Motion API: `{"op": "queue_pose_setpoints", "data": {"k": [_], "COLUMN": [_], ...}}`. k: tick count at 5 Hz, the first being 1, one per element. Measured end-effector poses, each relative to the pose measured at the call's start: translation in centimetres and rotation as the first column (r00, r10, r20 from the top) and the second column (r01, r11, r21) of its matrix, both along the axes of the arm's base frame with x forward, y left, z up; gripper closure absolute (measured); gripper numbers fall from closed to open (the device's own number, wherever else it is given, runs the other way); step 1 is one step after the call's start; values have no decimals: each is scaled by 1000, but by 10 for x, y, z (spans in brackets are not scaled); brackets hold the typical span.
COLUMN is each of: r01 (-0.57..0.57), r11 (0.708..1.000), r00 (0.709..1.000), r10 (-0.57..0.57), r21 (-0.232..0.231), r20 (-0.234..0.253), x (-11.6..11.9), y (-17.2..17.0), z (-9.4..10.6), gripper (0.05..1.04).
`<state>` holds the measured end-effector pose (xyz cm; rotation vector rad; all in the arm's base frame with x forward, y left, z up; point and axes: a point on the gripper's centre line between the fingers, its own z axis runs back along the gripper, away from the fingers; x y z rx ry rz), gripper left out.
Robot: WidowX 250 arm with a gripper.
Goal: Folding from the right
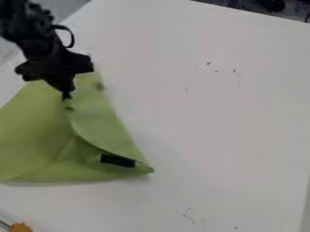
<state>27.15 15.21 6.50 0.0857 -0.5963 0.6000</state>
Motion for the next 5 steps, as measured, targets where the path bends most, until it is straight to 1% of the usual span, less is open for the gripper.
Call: {"op": "queue_pose_setpoints", "data": {"k": [1, 2, 3, 4, 5], "r01": [-47, -40, -5, 8, 114], "r11": [998, 998, 999, 1000, 989], "r00": [999, 999, 997, 983, 950], "r10": [47, 40, 1, -3, -82], "r21": [-33, -51, -44, 30, 92], "r20": [22, -2, -79, -184, -303], "x": [-19, -25, -35, -47, -48], "y": [14, 16, 16, 27, 42], "z": [-11, -22, -26, -19, -2], "gripper": [1017, 991, 826, 559, 260]}}
